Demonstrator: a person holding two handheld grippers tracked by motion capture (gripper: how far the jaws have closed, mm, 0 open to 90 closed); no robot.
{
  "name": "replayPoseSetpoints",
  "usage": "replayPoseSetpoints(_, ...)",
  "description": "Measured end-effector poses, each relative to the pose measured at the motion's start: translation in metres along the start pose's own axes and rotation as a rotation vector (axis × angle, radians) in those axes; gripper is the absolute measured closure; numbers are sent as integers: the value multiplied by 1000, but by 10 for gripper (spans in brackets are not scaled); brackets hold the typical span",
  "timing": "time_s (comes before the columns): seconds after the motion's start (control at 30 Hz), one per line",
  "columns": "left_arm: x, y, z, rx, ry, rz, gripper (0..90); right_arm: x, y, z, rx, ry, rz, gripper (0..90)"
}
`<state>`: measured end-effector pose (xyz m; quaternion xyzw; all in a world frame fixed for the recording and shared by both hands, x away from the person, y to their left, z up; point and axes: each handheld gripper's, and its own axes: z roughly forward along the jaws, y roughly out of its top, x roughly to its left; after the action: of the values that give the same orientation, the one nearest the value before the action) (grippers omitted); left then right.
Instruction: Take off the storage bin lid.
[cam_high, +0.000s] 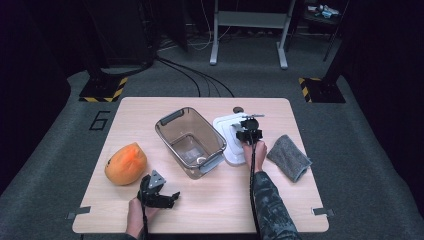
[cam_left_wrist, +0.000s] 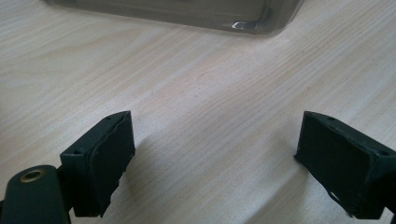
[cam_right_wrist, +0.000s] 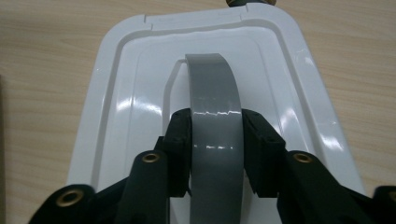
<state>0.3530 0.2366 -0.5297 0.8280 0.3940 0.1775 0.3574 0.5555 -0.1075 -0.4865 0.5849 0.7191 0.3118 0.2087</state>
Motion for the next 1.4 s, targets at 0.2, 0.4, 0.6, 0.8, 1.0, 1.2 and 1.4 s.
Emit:
replayPoseSetpoints(0.2, 0, 0, 0, 0, 1, 2, 110, -5, -3, -14, -4, 43, -1, 295)
replayPoseSetpoints(0.4, 0, 0, 0, 4, -2, 0, 110, -9, -15, -42, -27, 109, -41, 141)
replayPoseSetpoints(0.6, 0, 0, 0, 0, -2, -6, 110, -11, -32, -63, -48, 142, -93, 88)
replayPoseSetpoints(0.8, 0, 0, 0, -4, 2, -4, 108, -17, -64, -86, -57, 170, -145, 8)
replayPoseSetpoints(1.0, 0, 0, -2, -2, -4, 4, 107, -19, -97, -91, -48, 168, -160, 0)
replayPoseSetpoints(1.2, 1, -3, -9, -19, -9, -24, 107, -24, -121, -90, -48, 154, -168, 0)
replayPoseSetpoints(1.4, -2, -3, -27, -51, -5, -29, 107, -25, -135, -92, -43, 125, -193, 0)
